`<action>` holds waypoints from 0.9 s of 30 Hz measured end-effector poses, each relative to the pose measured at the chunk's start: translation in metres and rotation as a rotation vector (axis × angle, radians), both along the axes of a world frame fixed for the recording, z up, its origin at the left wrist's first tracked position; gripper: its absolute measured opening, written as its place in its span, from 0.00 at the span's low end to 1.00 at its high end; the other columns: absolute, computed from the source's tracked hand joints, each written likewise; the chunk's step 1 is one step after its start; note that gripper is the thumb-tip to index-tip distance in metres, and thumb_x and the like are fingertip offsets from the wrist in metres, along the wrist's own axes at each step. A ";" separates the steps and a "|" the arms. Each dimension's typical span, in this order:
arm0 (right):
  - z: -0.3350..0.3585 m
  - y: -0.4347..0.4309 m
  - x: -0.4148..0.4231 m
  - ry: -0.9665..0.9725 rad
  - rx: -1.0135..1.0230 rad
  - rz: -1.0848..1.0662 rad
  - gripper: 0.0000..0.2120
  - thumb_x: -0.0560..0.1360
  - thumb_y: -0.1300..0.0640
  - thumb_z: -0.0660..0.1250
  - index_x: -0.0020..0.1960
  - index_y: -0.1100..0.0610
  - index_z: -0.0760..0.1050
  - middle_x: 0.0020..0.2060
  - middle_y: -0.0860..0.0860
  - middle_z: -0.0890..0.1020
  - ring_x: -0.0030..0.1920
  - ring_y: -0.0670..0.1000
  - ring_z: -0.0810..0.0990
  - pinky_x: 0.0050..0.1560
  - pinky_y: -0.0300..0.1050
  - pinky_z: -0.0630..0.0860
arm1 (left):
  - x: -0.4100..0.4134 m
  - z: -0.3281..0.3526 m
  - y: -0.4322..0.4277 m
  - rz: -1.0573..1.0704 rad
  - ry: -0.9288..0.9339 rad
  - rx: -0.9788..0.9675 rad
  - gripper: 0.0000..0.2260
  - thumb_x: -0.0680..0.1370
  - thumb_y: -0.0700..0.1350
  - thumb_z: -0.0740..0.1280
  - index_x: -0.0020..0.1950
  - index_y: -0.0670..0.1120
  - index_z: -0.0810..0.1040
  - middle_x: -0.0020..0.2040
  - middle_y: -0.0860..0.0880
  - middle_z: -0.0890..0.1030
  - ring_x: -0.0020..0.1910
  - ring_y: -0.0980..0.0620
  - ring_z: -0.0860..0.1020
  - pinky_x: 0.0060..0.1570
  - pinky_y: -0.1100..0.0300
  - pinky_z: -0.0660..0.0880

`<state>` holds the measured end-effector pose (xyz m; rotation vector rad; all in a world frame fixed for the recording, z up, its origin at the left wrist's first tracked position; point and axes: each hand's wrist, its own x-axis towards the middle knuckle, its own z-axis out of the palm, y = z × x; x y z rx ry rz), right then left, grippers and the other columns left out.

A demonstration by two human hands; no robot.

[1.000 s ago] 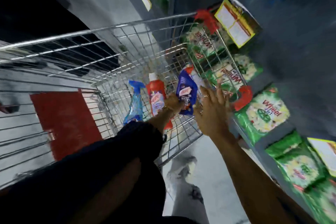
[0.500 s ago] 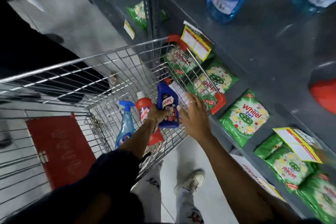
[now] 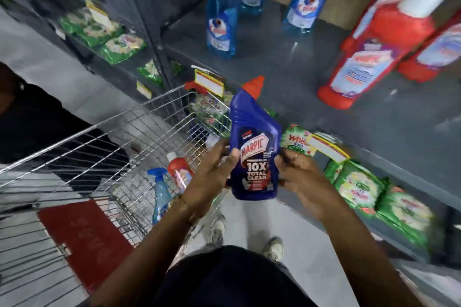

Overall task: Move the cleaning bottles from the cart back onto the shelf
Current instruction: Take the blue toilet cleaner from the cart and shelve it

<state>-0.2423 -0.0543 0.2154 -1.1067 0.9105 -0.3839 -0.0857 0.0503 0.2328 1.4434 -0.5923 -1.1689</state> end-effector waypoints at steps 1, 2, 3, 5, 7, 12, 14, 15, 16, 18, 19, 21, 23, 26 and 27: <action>0.004 0.001 -0.014 0.007 -0.010 -0.028 0.08 0.78 0.60 0.62 0.51 0.53 0.80 0.41 0.46 0.87 0.42 0.48 0.84 0.44 0.45 0.82 | -0.011 0.003 -0.004 -0.035 -0.015 0.008 0.10 0.81 0.45 0.59 0.60 0.51 0.74 0.58 0.43 0.79 0.49 0.50 0.80 0.49 0.43 0.80; 0.006 0.002 -0.027 0.009 -0.020 -0.059 0.08 0.78 0.60 0.62 0.50 0.53 0.80 0.40 0.46 0.87 0.42 0.49 0.84 0.44 0.46 0.82 | -0.020 0.004 -0.007 -0.060 -0.025 0.004 0.10 0.81 0.45 0.59 0.61 0.51 0.73 0.57 0.44 0.80 0.49 0.50 0.80 0.47 0.46 0.81; 0.008 0.002 -0.040 0.000 -0.030 -0.097 0.08 0.79 0.61 0.62 0.50 0.54 0.80 0.40 0.47 0.87 0.42 0.49 0.84 0.42 0.45 0.82 | -0.030 0.006 -0.012 -0.083 -0.035 -0.005 0.10 0.80 0.45 0.60 0.61 0.51 0.73 0.55 0.47 0.80 0.48 0.50 0.81 0.45 0.50 0.82; 0.015 0.004 -0.068 -0.040 -0.055 -0.168 0.08 0.78 0.61 0.62 0.53 0.58 0.79 0.41 0.48 0.87 0.43 0.50 0.84 0.40 0.43 0.82 | -0.052 0.013 -0.022 -0.139 -0.059 -0.035 0.10 0.80 0.44 0.61 0.60 0.51 0.74 0.53 0.51 0.81 0.48 0.50 0.81 0.43 0.54 0.82; 0.020 0.005 -0.085 -0.076 -0.104 -0.193 0.10 0.75 0.57 0.65 0.54 0.58 0.79 0.44 0.49 0.86 0.45 0.50 0.83 0.45 0.45 0.82 | -0.067 0.016 -0.030 -0.165 -0.070 -0.066 0.11 0.80 0.44 0.62 0.62 0.48 0.74 0.53 0.50 0.81 0.52 0.45 0.81 0.47 0.49 0.82; 0.033 -0.003 -0.147 -0.117 -0.323 -0.370 0.14 0.72 0.55 0.66 0.56 0.59 0.79 0.49 0.55 0.85 0.49 0.51 0.81 0.54 0.53 0.78 | -0.126 0.032 -0.067 -0.264 -0.141 -0.244 0.13 0.75 0.44 0.65 0.59 0.46 0.76 0.53 0.46 0.81 0.52 0.49 0.79 0.51 0.50 0.78; 0.037 -0.014 -0.173 -0.136 -0.404 -0.439 0.16 0.73 0.57 0.65 0.58 0.61 0.77 0.51 0.55 0.84 0.51 0.49 0.81 0.54 0.47 0.79 | -0.152 0.037 -0.092 -0.324 -0.160 -0.313 0.10 0.76 0.40 0.66 0.56 0.48 0.76 0.52 0.47 0.82 0.49 0.53 0.80 0.51 0.54 0.78; 0.039 -0.021 -0.188 -0.146 -0.435 -0.475 0.16 0.73 0.58 0.65 0.59 0.61 0.77 0.52 0.54 0.84 0.52 0.49 0.80 0.54 0.47 0.79 | -0.166 0.038 -0.106 -0.353 -0.160 -0.336 0.10 0.77 0.37 0.65 0.56 0.47 0.76 0.52 0.47 0.82 0.49 0.53 0.79 0.52 0.54 0.78; 0.040 -0.028 -0.203 -0.155 -0.461 -0.509 0.16 0.73 0.58 0.64 0.60 0.62 0.76 0.52 0.55 0.84 0.53 0.50 0.80 0.55 0.48 0.79 | -0.181 0.038 -0.120 -0.385 -0.157 -0.358 0.11 0.77 0.35 0.65 0.57 0.45 0.76 0.52 0.45 0.81 0.49 0.53 0.79 0.53 0.55 0.78; 0.039 -0.044 -0.231 -0.168 -0.496 -0.569 0.17 0.73 0.60 0.64 0.61 0.63 0.75 0.53 0.55 0.83 0.54 0.50 0.81 0.55 0.49 0.79 | -0.211 0.037 -0.147 -0.442 -0.168 -0.400 0.12 0.77 0.33 0.63 0.59 0.39 0.75 0.53 0.44 0.81 0.49 0.55 0.79 0.51 0.60 0.78; 0.038 -0.052 -0.246 -0.163 -0.517 -0.602 0.16 0.74 0.61 0.63 0.61 0.64 0.74 0.52 0.53 0.84 0.53 0.50 0.81 0.54 0.47 0.80 | -0.226 0.036 -0.160 -0.468 -0.183 -0.415 0.11 0.77 0.33 0.63 0.60 0.37 0.75 0.53 0.43 0.80 0.49 0.55 0.79 0.51 0.60 0.78; 0.032 -0.069 -0.273 -0.127 -0.565 -0.669 0.15 0.76 0.66 0.62 0.62 0.65 0.74 0.49 0.49 0.85 0.52 0.48 0.82 0.51 0.43 0.81 | -0.255 0.032 -0.185 -0.515 -0.210 -0.434 0.11 0.77 0.31 0.63 0.59 0.34 0.74 0.53 0.42 0.80 0.50 0.51 0.77 0.52 0.53 0.77; 0.024 -0.084 -0.295 -0.090 -0.596 -0.720 0.14 0.77 0.70 0.61 0.62 0.67 0.73 0.47 0.46 0.86 0.50 0.45 0.82 0.48 0.38 0.80 | -0.278 0.026 -0.204 -0.549 -0.210 -0.423 0.10 0.77 0.31 0.62 0.58 0.32 0.73 0.52 0.39 0.80 0.51 0.49 0.76 0.55 0.42 0.76; 0.013 -0.103 -0.321 -0.041 -0.619 -0.762 0.14 0.77 0.71 0.61 0.61 0.67 0.73 0.43 0.41 0.86 0.46 0.40 0.82 0.43 0.33 0.78 | -0.307 0.018 -0.227 -0.568 -0.241 -0.434 0.10 0.77 0.31 0.62 0.57 0.31 0.73 0.53 0.34 0.80 0.51 0.48 0.75 0.55 0.40 0.75; 0.010 -0.108 -0.326 -0.027 -0.621 -0.770 0.14 0.77 0.71 0.61 0.61 0.67 0.73 0.43 0.41 0.86 0.45 0.39 0.82 0.42 0.32 0.78 | -0.313 0.016 -0.233 -0.565 -0.262 -0.454 0.09 0.77 0.30 0.62 0.57 0.31 0.73 0.52 0.35 0.80 0.51 0.48 0.76 0.54 0.43 0.76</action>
